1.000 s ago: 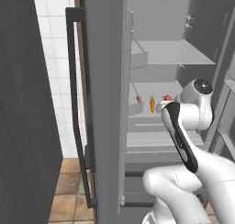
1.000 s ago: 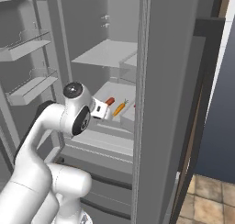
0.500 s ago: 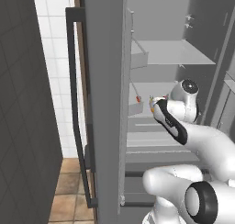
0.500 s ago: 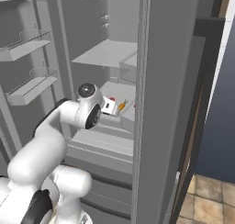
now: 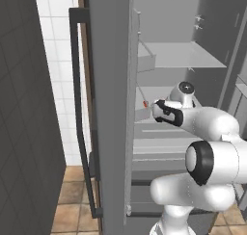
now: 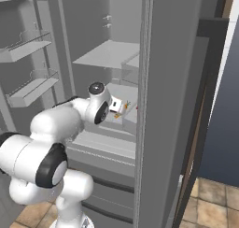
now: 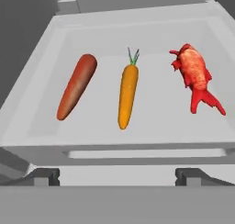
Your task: Place one carrot and one fish in each tupperware on the nearby counter, to pack two identical lunches.
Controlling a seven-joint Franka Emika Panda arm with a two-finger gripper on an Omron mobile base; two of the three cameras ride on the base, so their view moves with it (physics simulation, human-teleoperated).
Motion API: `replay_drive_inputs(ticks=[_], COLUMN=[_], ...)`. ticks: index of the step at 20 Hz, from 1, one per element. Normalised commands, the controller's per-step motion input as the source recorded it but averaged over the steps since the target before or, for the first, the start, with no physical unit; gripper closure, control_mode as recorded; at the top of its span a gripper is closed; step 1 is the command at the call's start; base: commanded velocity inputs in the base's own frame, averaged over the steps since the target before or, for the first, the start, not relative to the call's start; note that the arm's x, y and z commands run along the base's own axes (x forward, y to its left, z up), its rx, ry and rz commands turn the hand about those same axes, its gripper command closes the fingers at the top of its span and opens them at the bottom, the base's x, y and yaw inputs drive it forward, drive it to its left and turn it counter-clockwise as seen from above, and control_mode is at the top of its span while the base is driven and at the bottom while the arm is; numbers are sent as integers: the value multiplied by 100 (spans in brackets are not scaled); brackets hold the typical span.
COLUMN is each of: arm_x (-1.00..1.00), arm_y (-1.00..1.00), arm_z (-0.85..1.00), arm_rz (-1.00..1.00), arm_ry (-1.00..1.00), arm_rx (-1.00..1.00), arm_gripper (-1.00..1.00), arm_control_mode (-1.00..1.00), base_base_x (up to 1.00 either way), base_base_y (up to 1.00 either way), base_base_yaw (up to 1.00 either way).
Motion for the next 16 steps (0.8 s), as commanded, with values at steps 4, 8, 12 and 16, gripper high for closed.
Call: replay_drive_inputs(ticks=[4, 8, 12, 16], arm_x=[46, 41, 54, 60], arm_y=[-22, -25, -11, -4], arm_z=[-20, -19, -21, -29], arm_rz=[-2, -3, 0, 0], arm_ry=[6, 4, 0, 0], arm_rx=[0, 0, 0, 0], arm_gripper=[-100, -100, -100, -100], arm_control_mode=[-100, -100, -100, -100], base_base_x=[0, 0, 0, 0], base_base_y=[0, 0, 0, 0], base_base_yaw=[0, 0, 0, 0])
